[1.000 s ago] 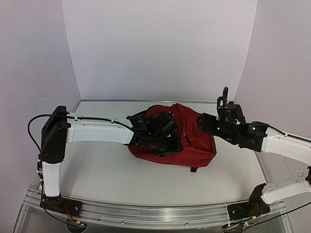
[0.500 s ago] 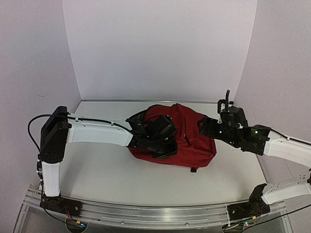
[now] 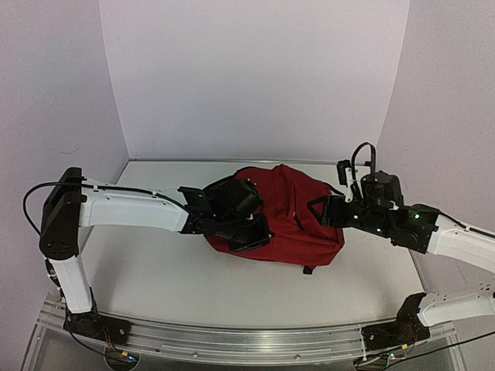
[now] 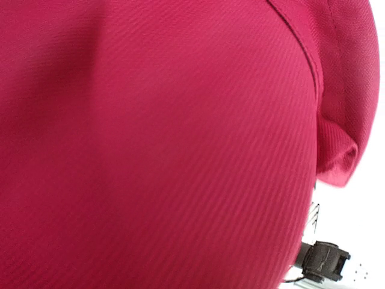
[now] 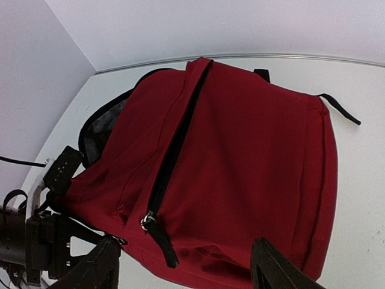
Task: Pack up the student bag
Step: Zip the student bag at the center of the board.
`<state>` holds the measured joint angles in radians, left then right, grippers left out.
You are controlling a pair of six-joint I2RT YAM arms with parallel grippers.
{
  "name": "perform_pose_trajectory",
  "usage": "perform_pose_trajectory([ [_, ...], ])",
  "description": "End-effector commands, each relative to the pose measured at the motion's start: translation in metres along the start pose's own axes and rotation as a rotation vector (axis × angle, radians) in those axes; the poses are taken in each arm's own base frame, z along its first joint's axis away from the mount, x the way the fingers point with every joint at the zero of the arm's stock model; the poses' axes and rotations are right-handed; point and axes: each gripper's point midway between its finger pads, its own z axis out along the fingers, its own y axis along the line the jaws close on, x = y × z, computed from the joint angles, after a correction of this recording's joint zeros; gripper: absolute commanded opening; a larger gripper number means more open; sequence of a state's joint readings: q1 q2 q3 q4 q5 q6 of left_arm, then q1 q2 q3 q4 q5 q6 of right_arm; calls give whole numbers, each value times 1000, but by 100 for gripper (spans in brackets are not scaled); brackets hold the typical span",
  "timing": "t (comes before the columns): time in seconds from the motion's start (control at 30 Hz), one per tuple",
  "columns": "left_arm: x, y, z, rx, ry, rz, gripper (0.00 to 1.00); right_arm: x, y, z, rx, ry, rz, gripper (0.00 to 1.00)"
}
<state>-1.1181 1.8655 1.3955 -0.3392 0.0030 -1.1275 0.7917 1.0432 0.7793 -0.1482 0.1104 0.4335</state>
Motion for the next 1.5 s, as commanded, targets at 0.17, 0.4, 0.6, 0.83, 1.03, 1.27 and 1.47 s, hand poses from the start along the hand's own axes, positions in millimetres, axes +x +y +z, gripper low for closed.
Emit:
perform_pose_trajectory([
  [0.17,-18,7,-41,36,-8,-3,0,53,44,12,-118,131,-151,68],
  [0.4,-32,33,-64,-9,-37,-8,0,71,68,28,-50,141,-271,72],
  [0.6,-41,44,-86,-13,-59,17,0,67,96,49,-28,124,-401,78],
  [0.83,-42,37,-100,45,-15,90,0,62,141,69,-81,51,-498,76],
  [1.03,-45,37,-110,68,6,117,0,61,154,94,-36,-5,-571,70],
  [1.27,-49,39,-113,93,17,119,0,60,144,119,98,-65,-648,56],
  [1.47,-58,42,-116,106,5,105,0,58,131,123,179,-105,-652,18],
])
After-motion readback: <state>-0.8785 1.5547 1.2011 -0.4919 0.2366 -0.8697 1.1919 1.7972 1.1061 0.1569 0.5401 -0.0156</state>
